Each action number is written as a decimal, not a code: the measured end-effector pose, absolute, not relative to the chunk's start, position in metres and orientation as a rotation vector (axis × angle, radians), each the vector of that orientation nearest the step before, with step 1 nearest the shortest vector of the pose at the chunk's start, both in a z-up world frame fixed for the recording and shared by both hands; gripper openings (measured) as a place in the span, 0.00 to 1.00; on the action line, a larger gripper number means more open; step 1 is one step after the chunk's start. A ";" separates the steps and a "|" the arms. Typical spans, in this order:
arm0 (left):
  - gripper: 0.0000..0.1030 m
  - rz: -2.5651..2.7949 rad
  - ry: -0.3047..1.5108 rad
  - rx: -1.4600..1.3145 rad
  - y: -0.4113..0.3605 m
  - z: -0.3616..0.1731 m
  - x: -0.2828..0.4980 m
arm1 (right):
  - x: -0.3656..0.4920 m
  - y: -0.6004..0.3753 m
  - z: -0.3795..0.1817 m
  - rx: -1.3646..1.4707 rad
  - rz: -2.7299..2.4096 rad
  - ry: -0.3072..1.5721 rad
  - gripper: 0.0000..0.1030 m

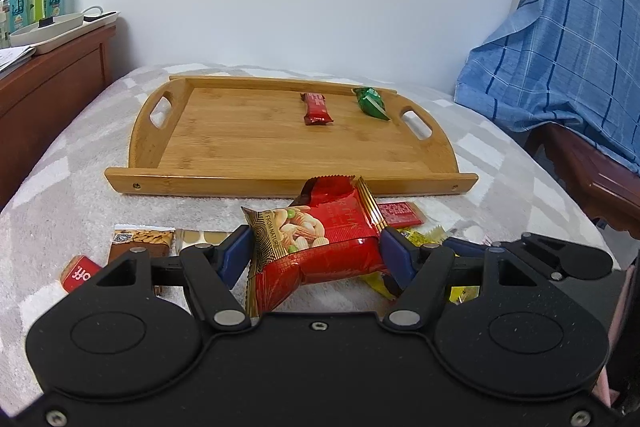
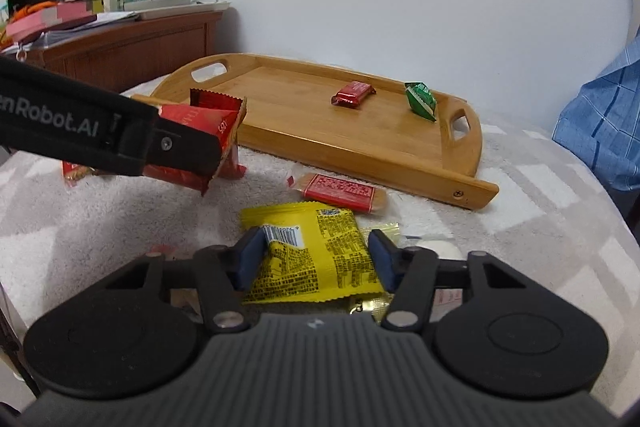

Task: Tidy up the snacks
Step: 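Carry the red nut bag and yellow packet over the tray with both tools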

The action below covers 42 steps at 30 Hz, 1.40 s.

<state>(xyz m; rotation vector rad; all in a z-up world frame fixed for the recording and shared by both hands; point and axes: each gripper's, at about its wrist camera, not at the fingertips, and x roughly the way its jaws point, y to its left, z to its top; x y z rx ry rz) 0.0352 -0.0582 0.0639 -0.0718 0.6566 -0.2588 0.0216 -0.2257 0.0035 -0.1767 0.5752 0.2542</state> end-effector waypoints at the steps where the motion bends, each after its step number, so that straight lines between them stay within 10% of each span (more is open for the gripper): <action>1: 0.66 -0.257 0.656 -0.071 -0.059 0.064 0.036 | 0.020 -0.227 0.003 -0.164 0.250 0.568 0.56; 42: 0.66 -0.262 0.692 -0.064 -0.087 0.060 0.193 | 0.161 -0.294 0.039 0.167 0.094 0.516 0.56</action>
